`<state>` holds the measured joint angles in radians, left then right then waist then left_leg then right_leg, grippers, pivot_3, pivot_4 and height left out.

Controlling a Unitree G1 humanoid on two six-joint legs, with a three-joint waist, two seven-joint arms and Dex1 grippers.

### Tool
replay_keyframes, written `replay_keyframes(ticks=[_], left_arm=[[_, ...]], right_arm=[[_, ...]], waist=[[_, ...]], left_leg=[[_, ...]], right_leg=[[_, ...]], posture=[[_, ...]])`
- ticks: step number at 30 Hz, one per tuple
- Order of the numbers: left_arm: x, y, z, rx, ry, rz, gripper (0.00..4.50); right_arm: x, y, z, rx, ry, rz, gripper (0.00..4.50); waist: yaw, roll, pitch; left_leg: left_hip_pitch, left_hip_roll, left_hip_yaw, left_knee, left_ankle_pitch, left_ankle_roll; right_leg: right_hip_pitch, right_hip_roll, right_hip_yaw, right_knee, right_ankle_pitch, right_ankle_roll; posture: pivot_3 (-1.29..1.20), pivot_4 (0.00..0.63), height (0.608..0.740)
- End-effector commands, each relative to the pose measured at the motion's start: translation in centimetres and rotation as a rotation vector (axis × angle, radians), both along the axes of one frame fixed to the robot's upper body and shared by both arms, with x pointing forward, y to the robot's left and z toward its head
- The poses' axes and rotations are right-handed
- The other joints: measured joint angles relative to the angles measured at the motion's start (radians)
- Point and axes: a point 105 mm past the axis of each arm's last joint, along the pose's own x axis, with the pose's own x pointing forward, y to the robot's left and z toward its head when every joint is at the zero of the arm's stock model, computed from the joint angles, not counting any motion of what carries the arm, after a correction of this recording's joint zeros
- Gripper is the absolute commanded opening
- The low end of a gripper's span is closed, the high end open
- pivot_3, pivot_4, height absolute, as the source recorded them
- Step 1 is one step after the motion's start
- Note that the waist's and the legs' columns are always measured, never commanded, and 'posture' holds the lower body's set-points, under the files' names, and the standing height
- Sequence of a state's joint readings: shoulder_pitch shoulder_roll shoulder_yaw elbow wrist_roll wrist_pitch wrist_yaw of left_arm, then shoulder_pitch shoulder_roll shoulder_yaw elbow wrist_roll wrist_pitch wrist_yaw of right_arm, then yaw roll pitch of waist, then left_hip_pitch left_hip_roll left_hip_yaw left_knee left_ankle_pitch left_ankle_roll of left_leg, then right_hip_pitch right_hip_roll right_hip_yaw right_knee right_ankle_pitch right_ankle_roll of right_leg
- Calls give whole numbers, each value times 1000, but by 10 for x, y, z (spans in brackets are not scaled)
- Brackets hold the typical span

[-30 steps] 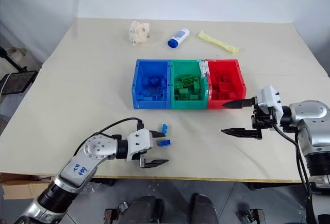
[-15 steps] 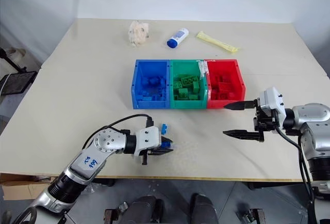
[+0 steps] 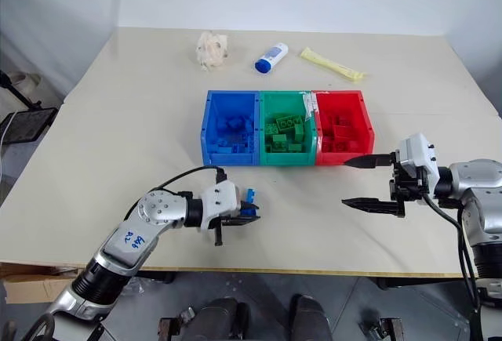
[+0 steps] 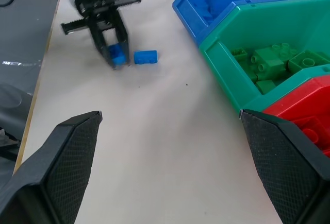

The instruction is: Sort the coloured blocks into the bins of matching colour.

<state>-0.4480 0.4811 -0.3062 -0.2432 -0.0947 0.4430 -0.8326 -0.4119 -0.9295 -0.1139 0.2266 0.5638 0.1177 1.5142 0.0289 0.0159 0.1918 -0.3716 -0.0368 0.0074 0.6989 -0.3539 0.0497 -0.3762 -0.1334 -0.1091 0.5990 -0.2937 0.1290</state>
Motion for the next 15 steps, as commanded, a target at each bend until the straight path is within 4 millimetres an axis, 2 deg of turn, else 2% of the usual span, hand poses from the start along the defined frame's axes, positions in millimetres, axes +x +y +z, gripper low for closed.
replay_keyframes(ticks=[1,3,5,8,10,15], left_arm=[[15,5,50,-94,-134,54,486],[26,9,66,-116,-180,91,486],[46,17,83,-123,-242,159,486],[68,29,92,-94,-302,230,486],[77,36,89,-44,-327,250,1216],[88,39,83,-20,-323,245,2668]], right_arm=[[-1,1,17,62,-54,-5,4500],[1,3,21,88,-68,-14,4500],[4,6,27,127,-92,-22,4500],[7,9,32,157,-111,-31,4500],[8,9,33,160,-115,-34,4500],[12,7,34,163,-132,-51,4500]], waist=[[-1,0,0],[-2,0,0],[-1,0,0],[-2,0,0],[-2,0,0],[1,0,0]], left_leg=[[0,0,0,0,0,0],[0,0,0,0,0,0],[0,0,0,0,0,0],[0,-1,0,0,0,0],[0,-1,0,-1,0,0],[0,-2,0,-1,0,1]], right_leg=[[0,0,0,0,0,0],[0,1,0,0,0,0],[0,1,0,1,0,0],[0,3,-1,2,0,0],[0,4,-2,2,0,1],[-1,4,-4,2,0,1]], posture=[[0,150,740],[0,150,740],[0,150,740],[0,150,740],[0,150,740],[0,150,740]])
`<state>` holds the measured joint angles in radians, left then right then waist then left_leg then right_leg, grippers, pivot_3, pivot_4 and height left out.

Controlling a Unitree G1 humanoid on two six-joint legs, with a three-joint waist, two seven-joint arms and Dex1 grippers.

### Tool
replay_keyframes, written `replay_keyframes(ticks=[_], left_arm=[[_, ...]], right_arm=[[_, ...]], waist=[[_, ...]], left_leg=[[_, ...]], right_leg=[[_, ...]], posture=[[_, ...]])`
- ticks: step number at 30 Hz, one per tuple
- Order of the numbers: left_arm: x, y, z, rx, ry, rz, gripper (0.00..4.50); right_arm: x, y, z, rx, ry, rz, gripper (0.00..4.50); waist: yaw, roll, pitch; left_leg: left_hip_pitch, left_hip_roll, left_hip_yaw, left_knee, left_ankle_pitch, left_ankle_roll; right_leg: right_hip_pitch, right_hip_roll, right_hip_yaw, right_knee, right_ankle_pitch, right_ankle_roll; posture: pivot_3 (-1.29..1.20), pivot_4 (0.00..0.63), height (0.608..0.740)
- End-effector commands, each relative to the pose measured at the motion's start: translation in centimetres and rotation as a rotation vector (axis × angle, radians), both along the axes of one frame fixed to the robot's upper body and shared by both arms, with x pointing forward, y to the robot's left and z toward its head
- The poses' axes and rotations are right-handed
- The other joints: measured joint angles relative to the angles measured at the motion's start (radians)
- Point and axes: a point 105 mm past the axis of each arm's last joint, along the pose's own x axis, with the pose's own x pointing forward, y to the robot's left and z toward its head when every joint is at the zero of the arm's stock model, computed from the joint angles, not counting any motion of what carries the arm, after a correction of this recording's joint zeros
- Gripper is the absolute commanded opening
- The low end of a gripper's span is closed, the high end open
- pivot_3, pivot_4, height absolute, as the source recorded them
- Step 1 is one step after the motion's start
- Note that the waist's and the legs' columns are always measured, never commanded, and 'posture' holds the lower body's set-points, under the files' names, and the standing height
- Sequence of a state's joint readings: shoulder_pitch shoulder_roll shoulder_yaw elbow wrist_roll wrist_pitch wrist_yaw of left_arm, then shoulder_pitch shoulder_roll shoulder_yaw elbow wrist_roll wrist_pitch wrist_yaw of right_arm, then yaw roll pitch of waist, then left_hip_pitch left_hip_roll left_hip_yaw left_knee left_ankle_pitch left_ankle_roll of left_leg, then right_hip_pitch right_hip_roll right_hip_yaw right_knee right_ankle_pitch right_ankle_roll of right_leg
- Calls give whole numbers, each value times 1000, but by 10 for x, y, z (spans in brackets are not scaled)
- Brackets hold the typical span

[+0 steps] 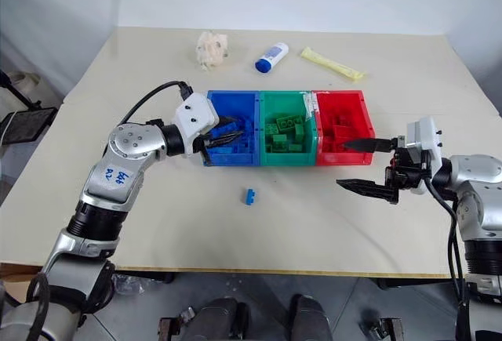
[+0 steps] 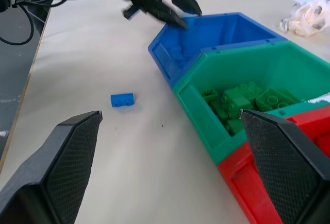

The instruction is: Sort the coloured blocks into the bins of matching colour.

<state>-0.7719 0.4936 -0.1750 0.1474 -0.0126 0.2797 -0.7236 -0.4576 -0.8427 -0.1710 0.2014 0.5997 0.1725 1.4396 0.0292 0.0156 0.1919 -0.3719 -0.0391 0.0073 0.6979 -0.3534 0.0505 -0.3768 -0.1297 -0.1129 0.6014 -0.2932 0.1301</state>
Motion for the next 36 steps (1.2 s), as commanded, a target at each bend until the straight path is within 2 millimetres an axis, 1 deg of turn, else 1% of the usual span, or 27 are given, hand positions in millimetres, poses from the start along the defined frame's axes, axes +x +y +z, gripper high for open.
replay_keyframes(ticks=[1,4,6,10,13,15,18,21,22,25,27,28,30,33,36], left_arm=[[1,-3,13,4,-60,-31,2958],[3,0,13,4,-62,-28,3839],[-3,3,11,4,-58,-57,4463],[-15,9,9,-6,-51,-92,4463],[-30,17,4,-34,29,-147,4463],[-50,40,-7,-2,118,-205,4463],[-71,65,-19,47,203,-242,4463],[-83,84,-25,55,256,-253,4463],[-92,94,-32,59,308,-258,4463],[-110,115,-49,77,393,-266,4463],[-119,127,-62,92,446,-253,4463],[-120,131,-66,88,452,-247,4463],[-121,133,-67,78,447,-241,4463],[-117,124,-62,63,413,-255,4463],[-109,96,-59,43,344,-285,4463]], right_arm=[[1,-5,14,14,-68,-21,4500],[0,-6,14,8,-63,-18,4500],[-2,-8,12,1,-48,-4,4500],[-8,-10,9,-6,-10,23,4500],[-13,-13,5,-27,13,35,4500],[-19,-20,-5,-87,53,42,4500],[-26,-27,-15,-143,85,59,4500],[-28,-29,-17,-161,83,66,4500],[-29,-30,-18,-171,77,69,4500],[-30,-31,-18,-181,67,75,4500],[-30,-32,-17,-176,67,75,4500],[-30,-33,-17,-178,69,75,4500],[-30,-33,-17,-181,71,76,4500],[-29,-32,-16,-176,66,81,4500],[-30,-27,-13,-140,50,104,4500]], waist=[[0,0,0],[0,0,0],[-2,0,0],[-4,0,0],[-4,0,0],[-5,0,0],[-7,0,0],[-5,0,0],[-6,0,0],[-11,2,1],[-9,2,1],[-8,2,1],[-6,2,1],[-5,2,1],[-4,2,1]], left_leg=[[0,0,0,0,0,0],[0,0,0,0,0,0],[0,0,0,0,0,0],[0,0,0,0,0,0],[0,0,0,0,0,0],[0,0,0,0,0,0],[0,1,0,0,0,0],[1,2,0,0,0,0],[1,2,0,1,0,0],[1,2,0,-1,0,-1],[1,2,0,-1,-1,-1],[1,2,0,-1,-1,-1],[1,2,0,-1,-1,-1],[1,2,-1,-1,-1,-1],[1,2,-1,-1,-1,-1]], right_leg=[[0,0,0,0,0,0],[0,0,0,0,0,1],[0,0,0,0,0,1],[0,0,0,0,0,1],[0,-1,1,0,0,1],[0,-2,1,0,0,1],[0,-3,2,0,0,0],[0,-4,2,-1,0,0],[0,-4,2,-1,0,0],[0,-5,3,-1,0,0],[0,-5,3,-2,0,0],[0,-5,3,-2,0,0],[0,-5,3,-2,0,0],[0,-5,3,-1,0,0],[0,-6,3,-1,0,0]], posture=[[0,150,740],[0,150,740],[0,150,740],[0,150,740],[0,150,740],[0,150,740],[0,150,740],[0,150,740],[0,150,740],[0,150,740],[0,150,740],[0,150,740],[0,150,740],[0,150,740],[0,150,740]])
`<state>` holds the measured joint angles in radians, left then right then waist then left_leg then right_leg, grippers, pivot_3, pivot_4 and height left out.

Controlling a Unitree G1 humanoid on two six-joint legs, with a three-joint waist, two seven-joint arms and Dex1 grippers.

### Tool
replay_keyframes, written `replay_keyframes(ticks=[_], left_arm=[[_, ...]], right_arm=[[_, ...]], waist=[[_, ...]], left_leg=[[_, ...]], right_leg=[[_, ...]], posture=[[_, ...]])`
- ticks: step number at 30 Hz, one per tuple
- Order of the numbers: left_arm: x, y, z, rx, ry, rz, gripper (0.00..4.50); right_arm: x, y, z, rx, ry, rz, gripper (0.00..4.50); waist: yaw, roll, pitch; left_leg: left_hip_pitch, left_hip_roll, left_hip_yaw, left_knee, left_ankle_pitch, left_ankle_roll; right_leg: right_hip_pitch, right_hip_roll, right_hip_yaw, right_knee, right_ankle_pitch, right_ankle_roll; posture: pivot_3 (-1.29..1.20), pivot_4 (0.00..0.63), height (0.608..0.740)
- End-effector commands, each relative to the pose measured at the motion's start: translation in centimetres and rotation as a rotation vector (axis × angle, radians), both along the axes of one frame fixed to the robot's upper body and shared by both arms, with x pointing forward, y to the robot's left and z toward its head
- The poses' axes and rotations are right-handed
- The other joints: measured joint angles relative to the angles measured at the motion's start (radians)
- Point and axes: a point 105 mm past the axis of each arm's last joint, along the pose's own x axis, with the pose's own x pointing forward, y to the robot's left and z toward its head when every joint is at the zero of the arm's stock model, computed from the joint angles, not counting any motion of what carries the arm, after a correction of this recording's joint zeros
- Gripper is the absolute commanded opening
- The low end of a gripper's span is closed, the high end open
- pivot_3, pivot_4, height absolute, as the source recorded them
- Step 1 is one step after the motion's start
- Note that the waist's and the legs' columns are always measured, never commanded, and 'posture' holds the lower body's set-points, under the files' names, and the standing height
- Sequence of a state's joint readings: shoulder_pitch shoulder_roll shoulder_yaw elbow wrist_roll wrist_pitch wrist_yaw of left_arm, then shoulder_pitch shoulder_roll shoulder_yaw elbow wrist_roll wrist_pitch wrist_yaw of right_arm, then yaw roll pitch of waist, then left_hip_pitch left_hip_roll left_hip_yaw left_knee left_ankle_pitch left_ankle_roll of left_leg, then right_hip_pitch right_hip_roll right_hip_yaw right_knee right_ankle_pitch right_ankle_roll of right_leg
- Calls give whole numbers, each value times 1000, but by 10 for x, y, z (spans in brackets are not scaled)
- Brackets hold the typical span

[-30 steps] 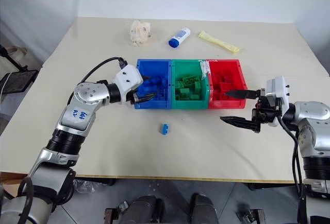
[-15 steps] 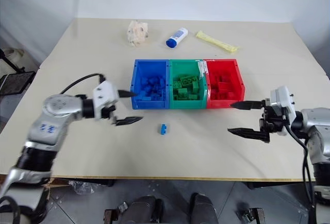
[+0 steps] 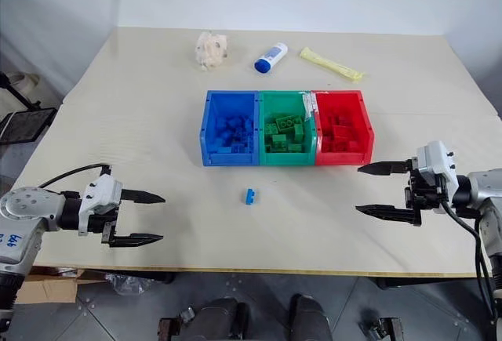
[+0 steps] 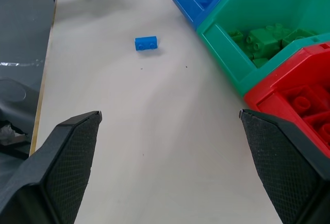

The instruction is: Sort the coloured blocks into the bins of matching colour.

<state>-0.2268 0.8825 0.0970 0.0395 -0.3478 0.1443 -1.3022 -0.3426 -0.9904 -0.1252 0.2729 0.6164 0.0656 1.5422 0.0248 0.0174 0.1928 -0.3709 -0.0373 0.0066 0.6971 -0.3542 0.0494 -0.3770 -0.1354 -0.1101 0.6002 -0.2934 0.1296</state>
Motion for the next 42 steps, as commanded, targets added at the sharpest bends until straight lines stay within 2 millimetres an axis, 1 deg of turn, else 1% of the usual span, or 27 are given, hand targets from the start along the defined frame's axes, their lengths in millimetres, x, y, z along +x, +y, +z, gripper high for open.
replay_keyframes(ticks=[1,4,5,7,9,12,14,18,23,26,34,37,39,40,42], left_arm=[[6,-30,10,-38,-97,-41,4463],[4,-48,7,-58,-95,-57,4463],[7,-62,2,-71,-102,-50,4463],[10,-82,-4,-92,-114,-47,4463],[12,-94,-8,-114,-115,-46,4463],[20,-108,-14,-127,-121,-37,4463],[26,-114,-16,-125,-133,-35,4463],[47,-127,-24,-101,-153,-10,4463],[55,-142,-33,-79,-137,-56,4463],[54,-146,-34,-68,-142,-88,3897],[52,-150,-35,-77,-134,-128,1462],[52,-151,-33,-84,-135,-132,1436],[51,-151,-26,-99,-153,-138,1436],[54,-150,-16,-124,-179,-114,1436],[61,-144,10,-174,-246,-62,1436]], right_arm=[[-9,6,15,34,-43,100,4500],[-9,7,17,57,-58,104,4500],[-11,9,20,87,-69,112,4500],[-14,11,23,130,-87,121,4500],[-18,14,27,173,-101,136,4500],[-19,18,28,195,-132,137,4500],[-20,21,28,215,-149,150,4500],[-20,26,27,232,-162,152,4500],[-21,31,25,243,-164,147,4500],[-20,31,25,244,-166,136,4500],[-20,28,24,235,-164,115,4500],[-20,27,23,231,-160,108,4500],[-20,26,23,228,-161,104,4500],[-20,25,24,228,-163,99,4500],[-19,24,31,254,-186,81,4500]], waist=[[-1,0,0],[-3,0,0],[-5,0,0],[-2,1,0],[0,0,0],[3,0,0],[5,0,0],[4,0,0],[4,0,0],[5,0,0],[5,0,0],[5,0,0],[5,0,0],[5,0,0],[4,0,0]], left_leg=[[0,0,0,0,0,0],[0,0,0,0,0,0],[0,0,0,0,0,0],[1,1,1,0,0,0],[0,1,1,0,0,0],[0,1,1,1,0,0],[0,0,1,1,0,0],[0,0,1,1,0,0],[0,-1,1,1,0,1],[0,-1,1,1,1,1],[0,-1,1,2,1,1],[0,-1,1,2,1,2],[0,-1,1,2,1,2],[0,-1,1,2,1,2],[0,-1,1,2,1,2]], right_leg=[[0,0,0,0,0,0],[0,1,0,0,0,0],[0,1,0,1,0,0],[0,2,0,1,0,0],[0,2,0,1,0,0],[0,2,0,1,0,0],[0,2,0,1,0,0],[0,3,0,1,0,0],[0,4,-1,2,0,0],[0,4,-1,2,0,1],[0,4,0,2,0,1],[1,4,0,2,0,1],[1,4,0,2,0,1],[1,4,0,2,0,1],[1,3,0,2,0,1]], posture=[[0,150,740],[0,150,740],[0,150,740],[0,150,740],[0,150,740],[0,150,740],[0,150,740],[0,150,740],[0,150,740],[0,150,740],[0,150,740],[0,150,740],[0,150,740],[0,150,740],[0,150,740]])
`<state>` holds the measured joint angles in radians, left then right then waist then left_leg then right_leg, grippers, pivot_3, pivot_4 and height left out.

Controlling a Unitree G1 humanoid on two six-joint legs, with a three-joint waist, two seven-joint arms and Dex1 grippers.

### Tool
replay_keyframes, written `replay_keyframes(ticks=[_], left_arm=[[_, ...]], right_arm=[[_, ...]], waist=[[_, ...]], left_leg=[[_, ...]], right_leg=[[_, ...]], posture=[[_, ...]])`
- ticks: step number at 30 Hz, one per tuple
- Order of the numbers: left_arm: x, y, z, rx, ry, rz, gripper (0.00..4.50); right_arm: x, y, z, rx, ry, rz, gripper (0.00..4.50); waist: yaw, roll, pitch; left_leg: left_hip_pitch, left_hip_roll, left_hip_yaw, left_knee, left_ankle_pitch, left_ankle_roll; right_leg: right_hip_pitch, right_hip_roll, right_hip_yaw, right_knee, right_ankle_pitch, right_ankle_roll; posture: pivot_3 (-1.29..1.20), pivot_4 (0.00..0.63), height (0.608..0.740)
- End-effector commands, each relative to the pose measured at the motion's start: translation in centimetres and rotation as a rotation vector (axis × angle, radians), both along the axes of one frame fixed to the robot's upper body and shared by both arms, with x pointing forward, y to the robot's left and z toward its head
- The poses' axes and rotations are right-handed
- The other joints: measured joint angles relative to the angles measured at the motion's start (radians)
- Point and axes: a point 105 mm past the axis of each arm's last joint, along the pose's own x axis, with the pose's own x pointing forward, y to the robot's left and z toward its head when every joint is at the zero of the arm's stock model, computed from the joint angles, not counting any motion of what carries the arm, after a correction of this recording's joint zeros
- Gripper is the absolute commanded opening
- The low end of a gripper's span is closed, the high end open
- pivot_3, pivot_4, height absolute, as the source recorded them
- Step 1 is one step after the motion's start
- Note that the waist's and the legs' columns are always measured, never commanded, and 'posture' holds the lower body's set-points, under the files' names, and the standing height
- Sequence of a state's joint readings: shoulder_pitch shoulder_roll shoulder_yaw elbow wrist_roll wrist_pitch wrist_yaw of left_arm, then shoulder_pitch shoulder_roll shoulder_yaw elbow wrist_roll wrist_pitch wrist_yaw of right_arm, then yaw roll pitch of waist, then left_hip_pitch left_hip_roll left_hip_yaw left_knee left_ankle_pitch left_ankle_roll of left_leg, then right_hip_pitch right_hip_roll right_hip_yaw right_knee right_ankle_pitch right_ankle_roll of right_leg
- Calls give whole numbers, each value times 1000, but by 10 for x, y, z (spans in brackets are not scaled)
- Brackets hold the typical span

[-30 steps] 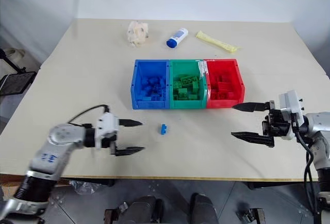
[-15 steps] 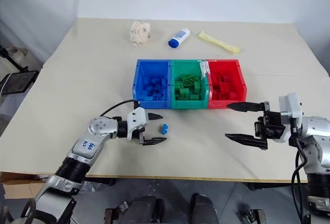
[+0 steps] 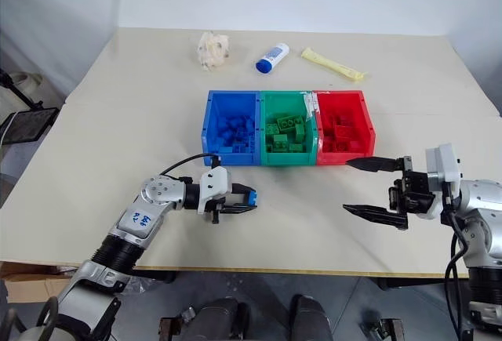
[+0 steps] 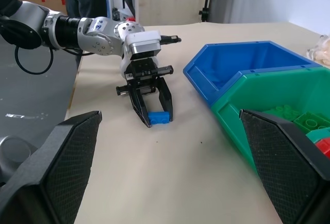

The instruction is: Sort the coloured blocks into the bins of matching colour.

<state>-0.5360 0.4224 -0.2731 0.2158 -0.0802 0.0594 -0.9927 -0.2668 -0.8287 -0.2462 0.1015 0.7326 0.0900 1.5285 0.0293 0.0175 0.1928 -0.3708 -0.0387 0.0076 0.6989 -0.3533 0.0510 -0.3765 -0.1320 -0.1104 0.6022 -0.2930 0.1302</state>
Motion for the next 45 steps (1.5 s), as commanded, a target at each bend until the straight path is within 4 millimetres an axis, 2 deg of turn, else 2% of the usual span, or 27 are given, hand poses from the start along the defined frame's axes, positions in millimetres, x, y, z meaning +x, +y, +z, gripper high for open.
replay_keyframes(ticks=[1,5,9,11,15,20,21,26,28,31,34,38,42,45], left_arm=[[11,9,50,-110,-130,77,1436],[25,22,80,-151,-201,162,1436],[53,33,119,-186,-330,269,1436],[63,34,121,-178,-344,286,1436],[73,33,114,-157,-350,285,2722],[73,33,113,-176,-350,255,4281],[72,37,115,-196,-352,256,4476],[66,47,121,-249,-342,247,4476],[55,54,119,-297,-263,204,4476],[31,72,109,-320,-198,144,4476],[17,87,104,-324,-180,147,4476],[-5,131,82,-239,-74,212,4476],[-10,157,77,-243,-50,305,4476],[-10,166,77,-249,-53,340,4476]], right_arm=[[-2,-5,20,36,-78,-31,4500],[1,-7,25,49,-89,-49,4500],[16,-12,32,54,-113,-115,4500],[22,-14,32,37,-113,-141,4500],[30,-15,33,20,-122,-151,4500],[34,-15,37,11,-134,-143,4500],[35,-15,38,7,-136,-142,4500],[37,-17,39,-17,-133,-132,4500],[38,-17,39,-37,-131,-124,4500],[37,-23,33,-108,-114,-112,4500],[35,-29,28,-156,-101,-109,4500],[32,-43,19,-218,-72,-136,4500],[29,-50,18,-208,-59,-156,4500],[28,-53,17,-209,-55,-165,4500]], waist=[[-1,0,0],[-1,0,0],[0,0,0],[0,0,0],[-1,0,0],[-1,-1,0],[-1,-1,0],[-3,-1,0],[-5,-1,0],[-10,0,0],[-10,-1,0],[-10,0,0],[-5,0,0],[-6,0,0]], left_leg=[[0,0,0,0,0,0],[0,0,0,0,0,0],[0,0,0,0,0,0],[0,-1,0,0,1,1],[0,-2,0,-1,1,1],[-1,-2,0,-1,1,1],[-1,-2,0,-1,1,1],[-1,-1,0,-1,1,1],[-1,-2,0,-1,1,1],[-1,-1,0,-1,1,1],[-1,-1,0,-1,1,1],[-1,0,0,-1,1,1],[-1,0,-1,-1,0,1],[-1,0,-1,-1,0,0]], right_leg=[[0,0,0,0,0,0],[0,-1,0,0,0,0],[0,1,-1,0,0,0],[0,1,-1,0,0,0],[0,1,-4,1,0,1],[-1,1,-10,1,0,1],[-1,1,-10,1,1,1],[-1,1,-10,1,1,1],[-1,1,-10,1,1,1],[-1,1,-8,1,1,1],[-1,0,-3,1,1,1],[-1,-2,-1,0,1,1],[0,-2,-1,-1,1,1],[0,-3,-1,-1,1,1]], posture=[[0,150,740],[0,150,740],[0,150,740],[0,150,740],[0,150,740],[0,150,740],[0,150,740],[0,150,740],[0,150,740],[0,150,740],[0,150,740],[0,150,740],[0,150,740],[0,150,740]])
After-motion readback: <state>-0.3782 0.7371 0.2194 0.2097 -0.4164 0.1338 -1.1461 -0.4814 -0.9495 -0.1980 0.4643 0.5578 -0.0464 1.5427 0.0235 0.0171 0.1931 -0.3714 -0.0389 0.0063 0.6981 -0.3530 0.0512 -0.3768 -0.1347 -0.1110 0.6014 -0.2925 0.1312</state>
